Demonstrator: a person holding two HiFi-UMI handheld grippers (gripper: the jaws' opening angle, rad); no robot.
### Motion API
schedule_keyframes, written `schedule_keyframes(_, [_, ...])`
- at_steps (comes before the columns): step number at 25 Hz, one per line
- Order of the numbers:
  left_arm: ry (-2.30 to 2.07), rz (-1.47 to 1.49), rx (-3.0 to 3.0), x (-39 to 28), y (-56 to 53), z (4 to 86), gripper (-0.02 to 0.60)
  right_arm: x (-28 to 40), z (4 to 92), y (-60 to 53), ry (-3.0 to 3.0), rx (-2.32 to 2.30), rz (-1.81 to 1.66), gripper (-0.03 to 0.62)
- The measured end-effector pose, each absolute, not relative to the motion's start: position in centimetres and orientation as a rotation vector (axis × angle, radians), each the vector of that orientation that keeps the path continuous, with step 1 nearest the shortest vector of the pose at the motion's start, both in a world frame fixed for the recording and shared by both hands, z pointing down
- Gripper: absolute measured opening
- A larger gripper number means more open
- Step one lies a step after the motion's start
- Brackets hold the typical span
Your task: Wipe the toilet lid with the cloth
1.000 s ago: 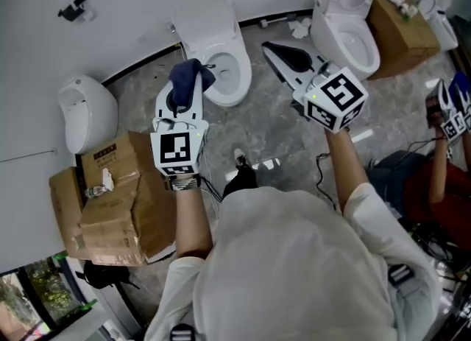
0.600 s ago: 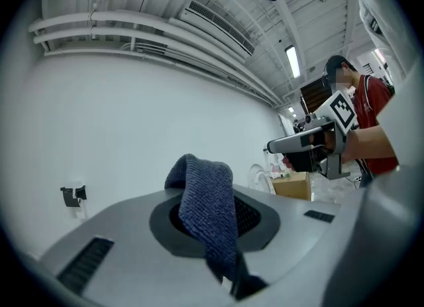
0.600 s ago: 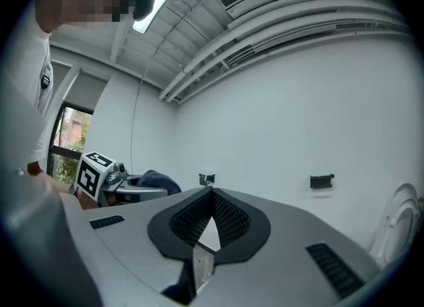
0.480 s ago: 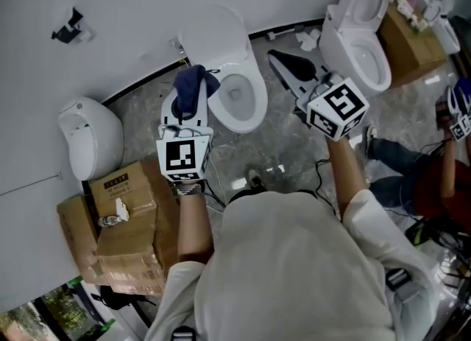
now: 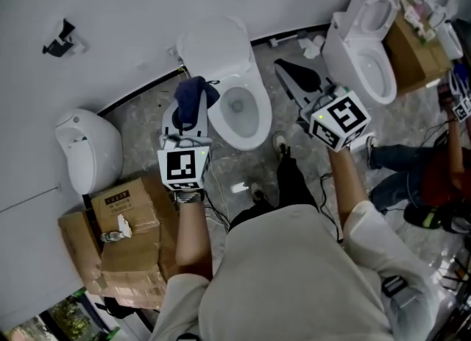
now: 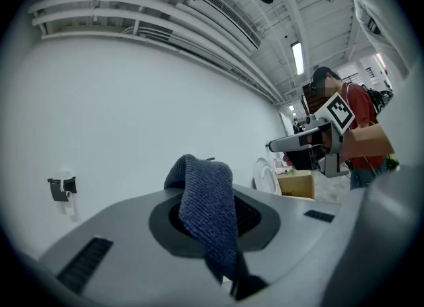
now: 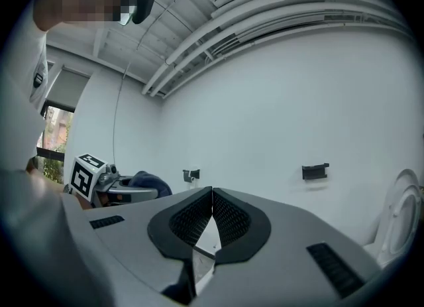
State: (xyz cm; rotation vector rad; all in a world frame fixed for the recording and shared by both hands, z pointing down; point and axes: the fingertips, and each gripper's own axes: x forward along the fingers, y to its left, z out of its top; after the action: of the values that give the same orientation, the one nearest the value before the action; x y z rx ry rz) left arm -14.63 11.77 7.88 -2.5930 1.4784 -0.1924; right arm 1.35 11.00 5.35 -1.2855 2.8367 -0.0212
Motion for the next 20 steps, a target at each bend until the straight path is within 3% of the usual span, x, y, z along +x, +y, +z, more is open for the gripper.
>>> schedule_keyframes(20, [1.693,-0.241,-2.574,-15.6,-6.4,19.8,0.051,2.3,15.7,-7.8,2.876,-1.306,-0.053,0.029])
